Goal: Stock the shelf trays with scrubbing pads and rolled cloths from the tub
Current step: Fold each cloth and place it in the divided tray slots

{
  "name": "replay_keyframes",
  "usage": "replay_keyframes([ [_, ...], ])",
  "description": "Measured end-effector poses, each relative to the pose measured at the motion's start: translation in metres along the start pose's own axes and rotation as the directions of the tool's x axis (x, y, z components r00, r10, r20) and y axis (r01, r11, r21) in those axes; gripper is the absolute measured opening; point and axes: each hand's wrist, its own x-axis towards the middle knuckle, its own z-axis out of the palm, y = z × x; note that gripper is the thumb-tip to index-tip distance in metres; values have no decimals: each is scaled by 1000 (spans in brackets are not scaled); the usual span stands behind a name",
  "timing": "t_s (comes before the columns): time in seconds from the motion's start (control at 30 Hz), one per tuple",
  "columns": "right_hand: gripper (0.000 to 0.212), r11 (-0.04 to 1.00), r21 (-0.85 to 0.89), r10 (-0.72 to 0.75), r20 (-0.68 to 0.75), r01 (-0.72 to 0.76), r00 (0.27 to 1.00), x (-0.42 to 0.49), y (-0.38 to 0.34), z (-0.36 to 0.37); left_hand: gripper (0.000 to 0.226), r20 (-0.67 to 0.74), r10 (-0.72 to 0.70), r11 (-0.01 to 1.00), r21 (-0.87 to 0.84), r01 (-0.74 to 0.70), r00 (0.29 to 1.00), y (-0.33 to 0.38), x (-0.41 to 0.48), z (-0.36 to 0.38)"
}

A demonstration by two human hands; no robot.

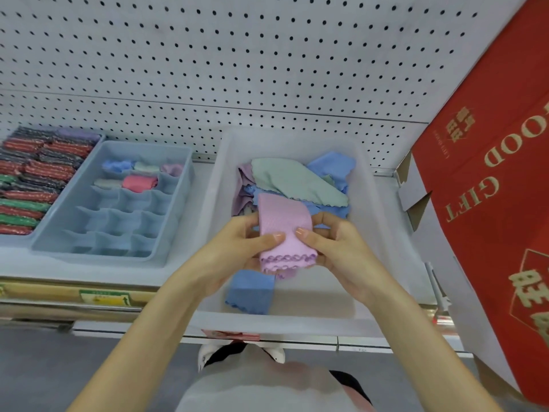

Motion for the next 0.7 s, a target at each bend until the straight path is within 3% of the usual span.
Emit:
replay_keyframes([
  [0.17, 20, 973, 155, 145, 155, -169, 977, 1, 2, 5, 21, 73, 25, 999, -41, -22, 997, 4, -5, -8],
  [0.3, 18, 963, 267, -13, 154, -29, 988, 6, 4, 9, 28, 87, 40, 923, -385, -3, 995, 5, -9, -16],
  [0.37, 23, 962, 266, -95, 150, 53, 984, 8, 3, 9, 26, 47, 29, 879, -476, -3, 998, 4, -10, -22],
  [0.43, 25, 971, 210, -144, 142, 113, 979, 13, 1, 9, 18, 48, 40, 902, -432, -15, 998, 4, -10, -26],
  [0.53, 23, 975, -5, -222, 129, 224, 967, 19, -4, 19, 15, -2, 66, 977, -203, -65, 998, 3, -9, -33],
  [0.63, 6, 934, -234, -261, 67, 269, 963, 24, -2, 36, 12, -118, 224, 974, 45, -220, 967, 0, -6, -46],
  [0.7, 26, 927, -249, -267, 87, 281, 960, 28, 0, 51, 19, -131, 282, 959, 62, -276, 950, 0, -8, -57],
])
